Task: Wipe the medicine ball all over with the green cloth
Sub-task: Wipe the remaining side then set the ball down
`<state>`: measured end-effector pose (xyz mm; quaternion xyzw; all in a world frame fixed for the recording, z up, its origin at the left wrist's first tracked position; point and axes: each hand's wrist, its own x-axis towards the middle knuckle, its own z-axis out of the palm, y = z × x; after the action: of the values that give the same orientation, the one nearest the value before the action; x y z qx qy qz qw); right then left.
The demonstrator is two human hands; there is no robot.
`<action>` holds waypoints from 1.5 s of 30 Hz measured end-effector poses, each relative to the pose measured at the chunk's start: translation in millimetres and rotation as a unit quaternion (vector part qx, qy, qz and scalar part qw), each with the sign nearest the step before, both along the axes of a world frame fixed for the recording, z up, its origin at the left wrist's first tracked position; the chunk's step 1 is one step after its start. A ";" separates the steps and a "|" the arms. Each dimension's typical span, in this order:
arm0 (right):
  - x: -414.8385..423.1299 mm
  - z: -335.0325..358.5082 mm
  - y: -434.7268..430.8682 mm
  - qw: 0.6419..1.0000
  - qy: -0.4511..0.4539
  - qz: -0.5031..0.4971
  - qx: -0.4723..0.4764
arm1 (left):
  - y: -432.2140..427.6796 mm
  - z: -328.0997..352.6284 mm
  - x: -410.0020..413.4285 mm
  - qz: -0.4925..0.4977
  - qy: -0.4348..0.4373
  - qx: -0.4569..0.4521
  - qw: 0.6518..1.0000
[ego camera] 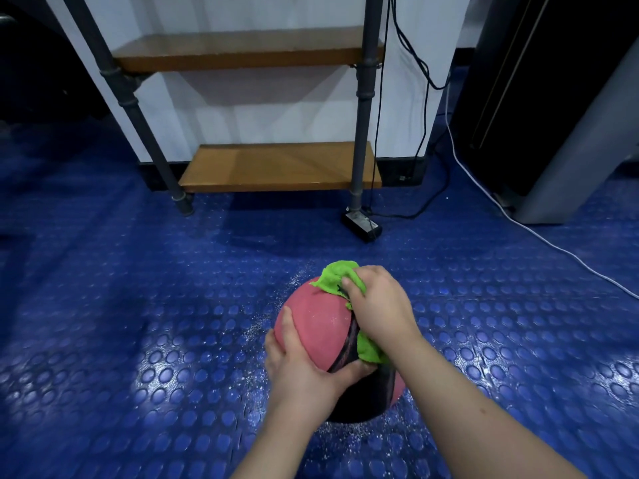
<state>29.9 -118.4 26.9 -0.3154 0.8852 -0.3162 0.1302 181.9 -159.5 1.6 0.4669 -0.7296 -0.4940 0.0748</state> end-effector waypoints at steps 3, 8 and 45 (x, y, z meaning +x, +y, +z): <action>-5.1 4.0 -1.9 1.000 0.019 0.005 0.006 | -7.5 10.5 7.8 -0.054 -0.072 -0.019 0.996; -0.5 4.8 -8.2 0.997 0.065 0.030 -0.006 | -26.5 32.2 3.7 -0.175 -0.091 -0.146 0.970; 75.3 -29.0 61.1 0.954 0.036 0.012 -0.297 | -63.3 17.1 10.8 -0.156 -0.034 -0.080 0.984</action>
<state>105.3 -57.3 -2.1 -0.3616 0.7517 -0.5515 0.0027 192.7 -222.8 18.6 0.3560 -0.8330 -0.4235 0.0093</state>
